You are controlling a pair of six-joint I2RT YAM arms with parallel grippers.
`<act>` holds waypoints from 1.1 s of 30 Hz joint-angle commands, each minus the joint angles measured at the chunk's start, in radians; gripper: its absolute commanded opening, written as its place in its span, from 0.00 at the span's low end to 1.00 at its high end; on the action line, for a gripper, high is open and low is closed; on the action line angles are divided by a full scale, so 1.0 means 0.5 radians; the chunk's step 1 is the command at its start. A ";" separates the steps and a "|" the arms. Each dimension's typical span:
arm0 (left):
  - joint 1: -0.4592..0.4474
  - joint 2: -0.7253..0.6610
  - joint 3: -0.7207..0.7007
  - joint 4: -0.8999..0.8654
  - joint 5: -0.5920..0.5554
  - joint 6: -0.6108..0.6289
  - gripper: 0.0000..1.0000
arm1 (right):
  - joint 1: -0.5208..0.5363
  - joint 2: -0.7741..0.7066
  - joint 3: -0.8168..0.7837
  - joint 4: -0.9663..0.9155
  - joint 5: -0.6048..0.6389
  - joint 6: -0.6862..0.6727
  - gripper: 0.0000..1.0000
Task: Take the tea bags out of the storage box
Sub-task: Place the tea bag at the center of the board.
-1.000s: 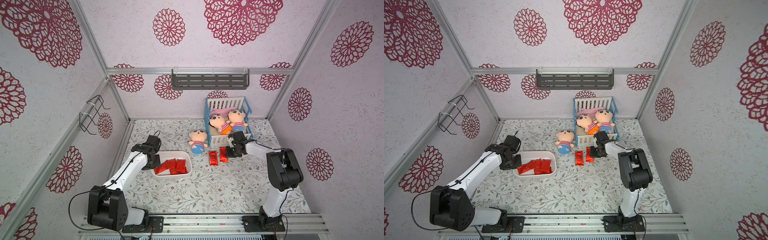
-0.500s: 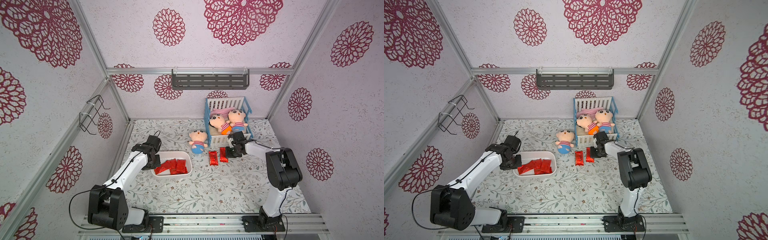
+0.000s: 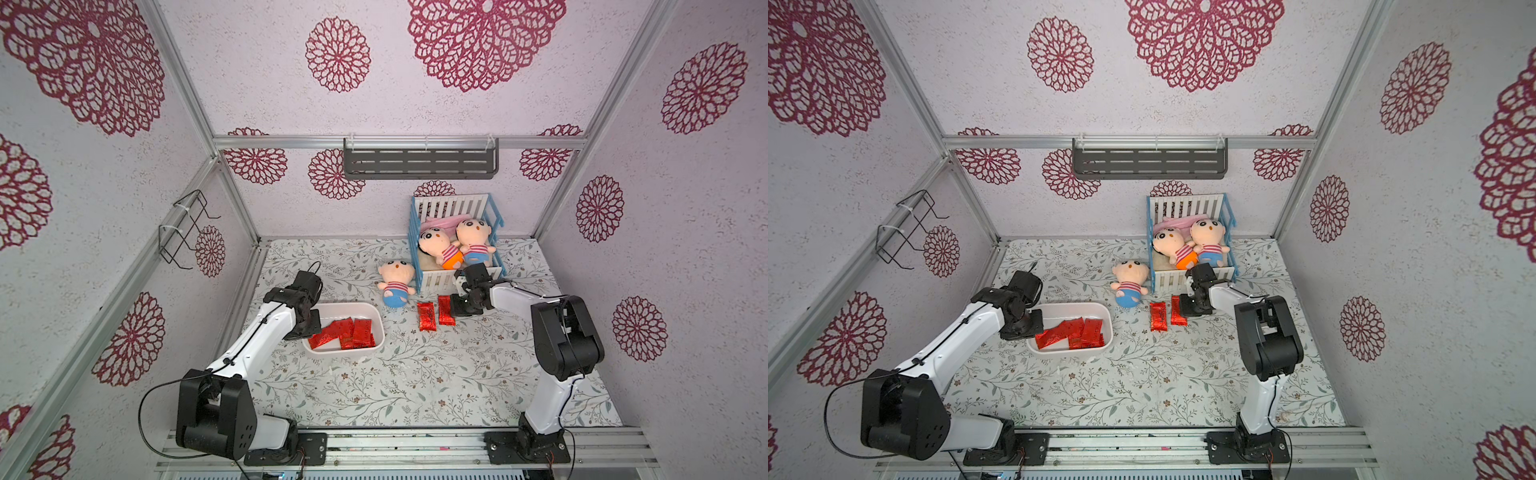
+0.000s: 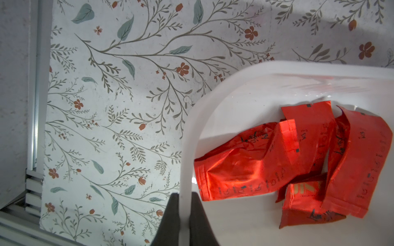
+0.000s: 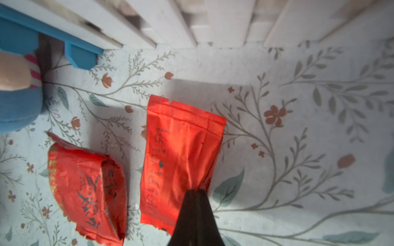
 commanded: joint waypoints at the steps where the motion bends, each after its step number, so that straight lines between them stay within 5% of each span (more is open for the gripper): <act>1: -0.024 0.021 0.017 -0.006 -0.022 0.004 0.00 | 0.017 -0.025 0.040 -0.054 0.008 -0.057 0.00; 7: -0.026 0.006 0.013 -0.004 -0.028 0.001 0.00 | 0.041 -0.036 0.053 -0.114 0.057 -0.067 0.02; 18: -0.031 0.005 0.015 -0.005 -0.033 -0.003 0.00 | 0.048 -0.163 0.075 -0.143 0.072 -0.034 0.28; 25: -0.030 0.002 0.017 -0.007 -0.041 -0.003 0.00 | 0.070 -0.404 0.074 -0.087 0.010 0.030 0.31; 33: -0.031 -0.004 0.017 -0.005 -0.047 -0.004 0.00 | 0.695 -0.402 0.111 0.365 -0.488 0.273 0.34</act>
